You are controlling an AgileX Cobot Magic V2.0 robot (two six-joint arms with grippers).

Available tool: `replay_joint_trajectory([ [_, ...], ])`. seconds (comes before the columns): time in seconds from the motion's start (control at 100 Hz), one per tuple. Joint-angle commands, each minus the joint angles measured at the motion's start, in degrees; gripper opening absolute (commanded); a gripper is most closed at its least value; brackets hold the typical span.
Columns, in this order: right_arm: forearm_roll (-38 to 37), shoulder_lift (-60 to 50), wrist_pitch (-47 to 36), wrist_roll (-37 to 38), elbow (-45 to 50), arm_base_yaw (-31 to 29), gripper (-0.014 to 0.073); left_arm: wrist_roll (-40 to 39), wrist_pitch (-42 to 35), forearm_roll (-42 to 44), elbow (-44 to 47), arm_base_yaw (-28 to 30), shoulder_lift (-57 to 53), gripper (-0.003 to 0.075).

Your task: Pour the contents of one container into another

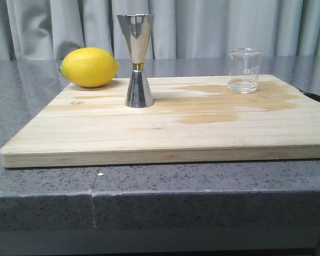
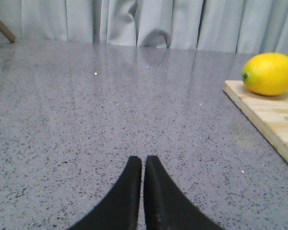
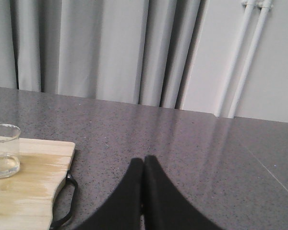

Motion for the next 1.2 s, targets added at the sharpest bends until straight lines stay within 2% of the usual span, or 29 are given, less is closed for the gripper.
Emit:
replay_joint_trajectory([
  [0.0,-0.1,0.4,-3.5,-0.2,-1.4,-0.1,-0.0067,-1.8,-5.7,1.1,2.1,-0.6,-1.3,-0.0019],
  [0.86,-0.1,0.4,-3.5,-0.2,-1.4,-0.1,-0.0067,-1.7,-5.9,-0.8,2.1,-0.6,-2.0,-0.0019],
  [0.97,-0.1,-0.3,-3.2,-0.2,-1.2,1.5,-0.0067,-1.7,-5.9,-0.8,2.1,-0.6,-2.0,-0.0019],
  [1.02,1.3,-0.3,-3.3,-1.0,-0.8,2.0,-0.0067,-1.7,-5.9,-0.8,2.1,-0.6,-2.0,-0.0019],
  [1.07,7.4,-0.4,-3.3,-4.9,-0.3,2.3,-0.0067,-1.7,-5.9,-0.8,2.1,-0.6,-2.0,-0.0019],
  [1.12,17.2,-1.1,-3.2,-10.0,0.5,2.8,-0.0067,-1.7,-5.9,-0.8,2.1,-0.6,-2.0,-0.0019],
  [1.19,23.5,-3.0,-4.2,-13.6,2.9,3.2,-0.0067,-1.7,-5.9,-0.8,2.1,-0.6,-2.0,-0.0019],
])
